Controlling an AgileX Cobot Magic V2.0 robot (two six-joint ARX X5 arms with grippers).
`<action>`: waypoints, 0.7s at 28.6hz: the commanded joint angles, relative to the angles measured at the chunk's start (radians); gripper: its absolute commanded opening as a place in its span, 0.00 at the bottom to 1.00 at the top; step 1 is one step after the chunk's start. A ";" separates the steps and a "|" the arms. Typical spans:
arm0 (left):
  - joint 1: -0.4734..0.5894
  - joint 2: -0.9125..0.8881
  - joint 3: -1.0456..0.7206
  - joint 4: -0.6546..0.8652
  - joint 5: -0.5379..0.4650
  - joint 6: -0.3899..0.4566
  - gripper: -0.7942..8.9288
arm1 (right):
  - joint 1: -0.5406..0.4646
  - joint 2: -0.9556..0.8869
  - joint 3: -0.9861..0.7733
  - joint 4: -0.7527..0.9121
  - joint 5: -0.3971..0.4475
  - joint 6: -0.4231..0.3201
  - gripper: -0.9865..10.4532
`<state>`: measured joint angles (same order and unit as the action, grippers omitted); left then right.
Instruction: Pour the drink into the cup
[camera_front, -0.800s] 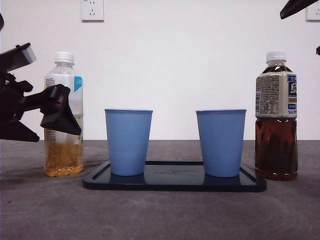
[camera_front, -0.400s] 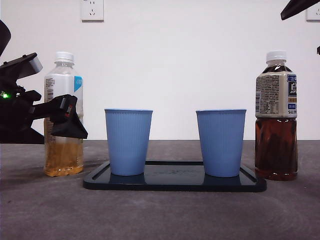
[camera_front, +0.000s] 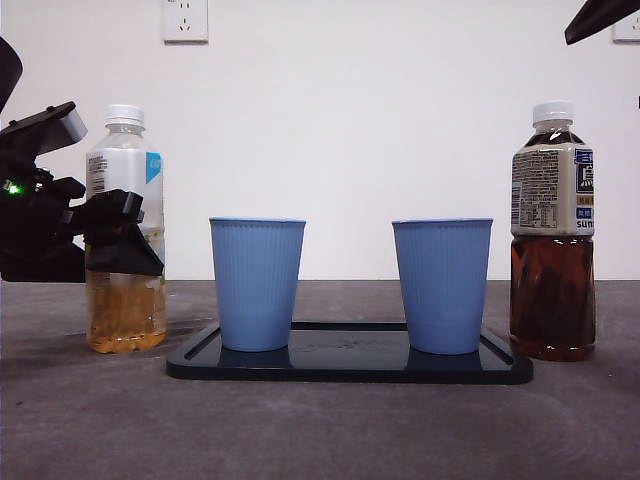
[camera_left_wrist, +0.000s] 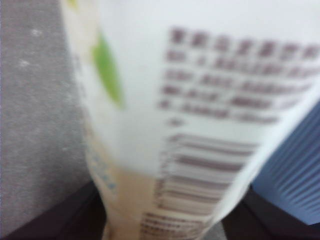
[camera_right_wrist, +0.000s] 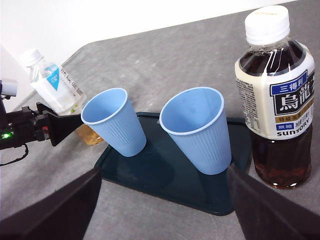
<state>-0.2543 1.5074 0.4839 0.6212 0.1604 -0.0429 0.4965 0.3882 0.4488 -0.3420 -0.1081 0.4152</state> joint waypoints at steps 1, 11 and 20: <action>-0.001 0.008 0.001 0.008 -0.008 0.006 0.33 | 0.005 0.001 0.011 0.003 0.004 -0.021 0.43; -0.001 -0.140 0.010 -0.086 -0.042 0.123 0.32 | 0.005 0.001 0.011 -0.003 0.003 -0.031 0.43; -0.002 -0.304 0.134 -0.491 -0.154 0.361 0.32 | 0.005 0.001 0.011 -0.003 0.003 -0.034 0.43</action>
<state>-0.2535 1.2156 0.5751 0.1230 0.0154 0.2306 0.4965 0.3882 0.4488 -0.3515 -0.1081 0.3927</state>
